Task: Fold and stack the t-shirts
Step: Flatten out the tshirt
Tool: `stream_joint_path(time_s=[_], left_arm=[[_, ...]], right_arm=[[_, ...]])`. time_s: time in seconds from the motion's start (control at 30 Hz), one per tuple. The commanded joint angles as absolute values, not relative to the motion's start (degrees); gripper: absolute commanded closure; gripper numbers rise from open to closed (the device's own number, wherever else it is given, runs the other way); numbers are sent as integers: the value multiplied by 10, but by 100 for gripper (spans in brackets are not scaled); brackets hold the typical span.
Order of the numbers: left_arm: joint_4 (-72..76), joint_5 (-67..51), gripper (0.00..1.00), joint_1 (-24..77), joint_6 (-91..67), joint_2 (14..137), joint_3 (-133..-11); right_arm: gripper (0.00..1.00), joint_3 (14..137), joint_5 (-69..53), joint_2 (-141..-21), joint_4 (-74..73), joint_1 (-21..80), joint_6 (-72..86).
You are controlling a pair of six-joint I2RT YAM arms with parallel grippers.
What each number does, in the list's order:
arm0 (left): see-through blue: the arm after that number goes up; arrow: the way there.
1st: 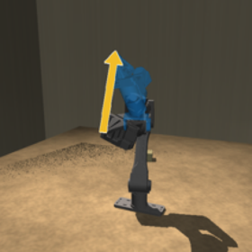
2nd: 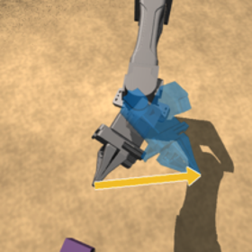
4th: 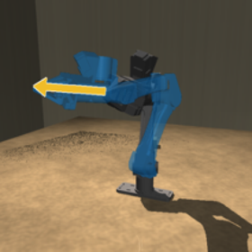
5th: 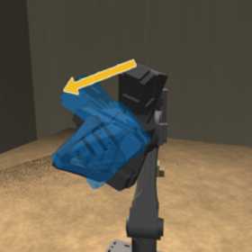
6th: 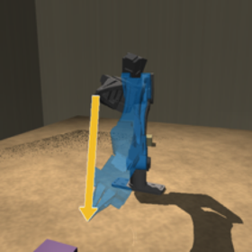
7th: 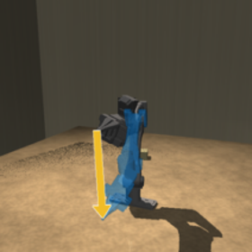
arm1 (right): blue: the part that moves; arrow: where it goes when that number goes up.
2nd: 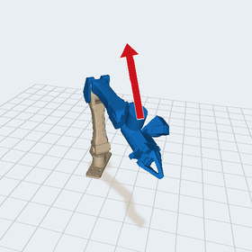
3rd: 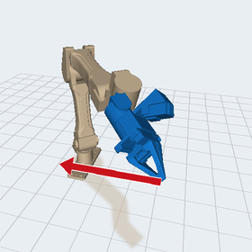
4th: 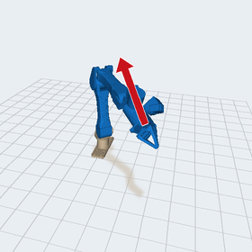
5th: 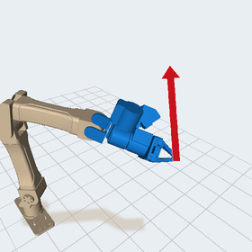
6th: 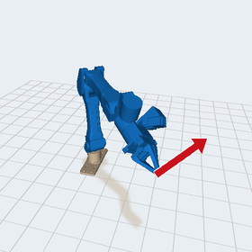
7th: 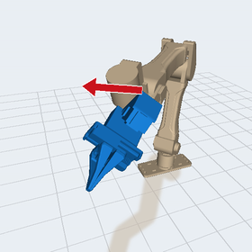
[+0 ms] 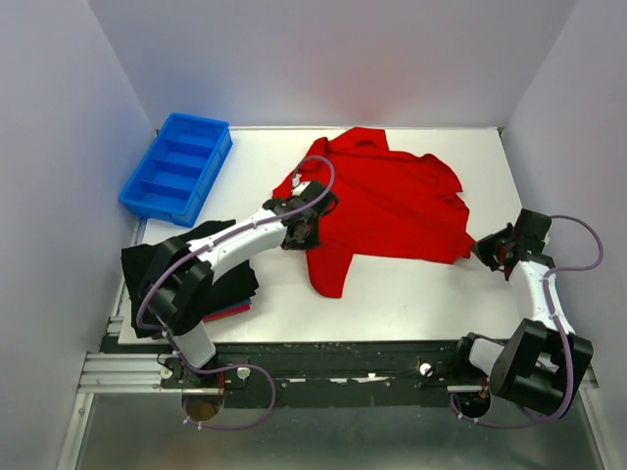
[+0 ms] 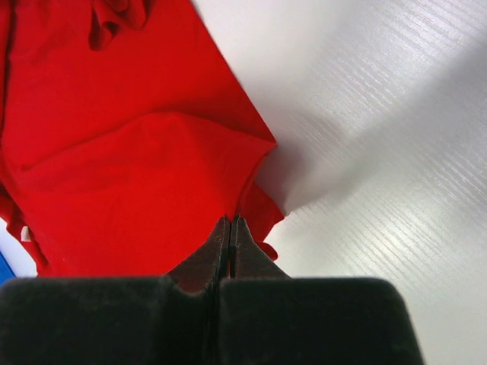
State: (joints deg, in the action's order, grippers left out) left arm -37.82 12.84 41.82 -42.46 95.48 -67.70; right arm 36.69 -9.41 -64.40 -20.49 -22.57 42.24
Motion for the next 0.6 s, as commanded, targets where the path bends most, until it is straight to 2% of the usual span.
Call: stream_joint_path(time_s=[0.0, 0.1, 0.13, 0.2, 0.23, 0.27, 0.33, 0.57], left_arm=[[-389, 129, 100, 425, -396, 1011, -800], [-424, 129, 100, 416, -387, 1088, -910], [-431, 129, 90, 416, -384, 1104, -937], [-426, 121, 42, 416, -380, 1122, -970], [-418, 113, 31, 415, -378, 1121, -971], [-411, 107, 24, 416, -378, 1115, -969], [-405, 110, 20, 416, -376, 1100, -954], [-396, 144, 22, 410, -388, 994, -804]], right_arm=[[99, 357, -110, -645, -191, -227, 428], [99, 355, -110, -643, -189, -227, 425], [99, 354, -109, -642, -191, -227, 425], [99, 353, -105, -639, -191, -227, 425], [99, 352, -105, -636, -191, -227, 424], [99, 352, -105, -635, -191, -227, 423], [99, 352, -105, -634, -191, -227, 422], [99, 350, -119, -639, -183, -227, 421]])
